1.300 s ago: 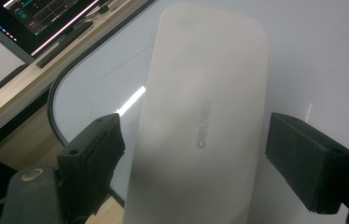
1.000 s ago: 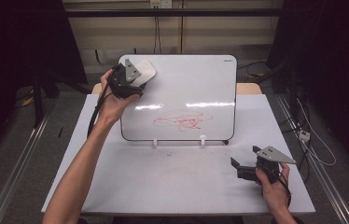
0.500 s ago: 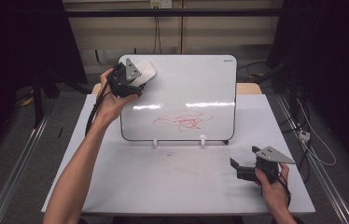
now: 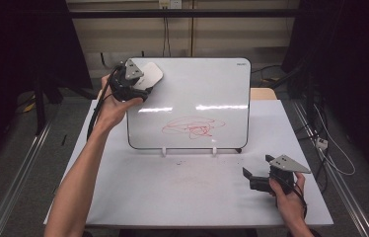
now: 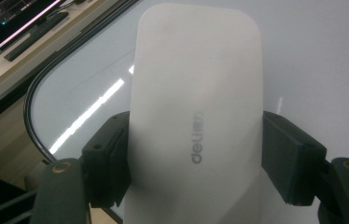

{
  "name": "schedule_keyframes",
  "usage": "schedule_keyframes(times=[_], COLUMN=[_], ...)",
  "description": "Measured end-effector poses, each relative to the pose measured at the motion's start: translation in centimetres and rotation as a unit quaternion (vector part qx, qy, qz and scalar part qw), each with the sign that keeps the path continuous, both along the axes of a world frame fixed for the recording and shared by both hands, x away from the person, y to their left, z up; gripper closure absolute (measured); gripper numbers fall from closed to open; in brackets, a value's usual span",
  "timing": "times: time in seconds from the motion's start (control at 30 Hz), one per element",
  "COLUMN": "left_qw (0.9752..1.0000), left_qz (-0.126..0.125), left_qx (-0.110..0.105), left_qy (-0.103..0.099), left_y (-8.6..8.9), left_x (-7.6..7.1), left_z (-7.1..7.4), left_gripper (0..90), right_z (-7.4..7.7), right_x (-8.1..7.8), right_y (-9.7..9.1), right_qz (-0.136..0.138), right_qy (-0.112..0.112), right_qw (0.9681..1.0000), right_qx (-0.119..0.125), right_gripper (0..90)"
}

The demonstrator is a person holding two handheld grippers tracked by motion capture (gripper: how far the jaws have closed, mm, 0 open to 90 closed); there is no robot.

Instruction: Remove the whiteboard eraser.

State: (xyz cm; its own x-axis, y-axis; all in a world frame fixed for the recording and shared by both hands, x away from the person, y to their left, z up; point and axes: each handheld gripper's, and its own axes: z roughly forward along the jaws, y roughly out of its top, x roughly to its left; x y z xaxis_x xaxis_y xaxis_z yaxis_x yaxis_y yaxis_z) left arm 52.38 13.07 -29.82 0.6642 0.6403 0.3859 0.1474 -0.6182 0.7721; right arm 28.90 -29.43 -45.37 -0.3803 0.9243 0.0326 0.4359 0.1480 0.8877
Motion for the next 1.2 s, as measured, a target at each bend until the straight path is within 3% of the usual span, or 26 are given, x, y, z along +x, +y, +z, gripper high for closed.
schedule_keyframes(times=[0.27, 0.3, 0.63, 1.03, 1.2], left_qw=[0.9996, 0.9992, 0.9986, 0.9960, 0.9962], left_qz=[-0.003, -0.004, -0.024, -0.009, -0.008], left_qx=[-0.022, -0.034, -0.047, -0.089, -0.087], left_qy=[0.017, 0.019, 0.008, -0.001, 0.001], left_y=[0.7, 0.8, 1.0, 2.1, 2.1], left_x=[-0.2, -0.3, -2.1, -4.1, -4.6], left_z=[0.0, 0.0, 0.5, -0.2, -0.8], left_gripper=[30.7, 30.8, 30.8, 30.8, 30.8], right_z=[0.0, 0.1, 0.0, 0.0, 0.0], right_x=[0.1, 0.2, 0.4, 0.2, 0.1], right_y=[0.1, 0.1, 0.3, 0.3, 0.1], right_qz=[-0.002, -0.003, -0.004, 0.001, -0.001], right_qy=[-0.001, 0.000, 0.002, -0.001, -0.001], right_qw=[1.0000, 1.0000, 1.0000, 1.0000, 1.0000], right_qx=[0.002, 0.002, 0.005, 0.000, 0.002], right_gripper=[3.4, 3.4, 3.6, 3.6, 3.6])
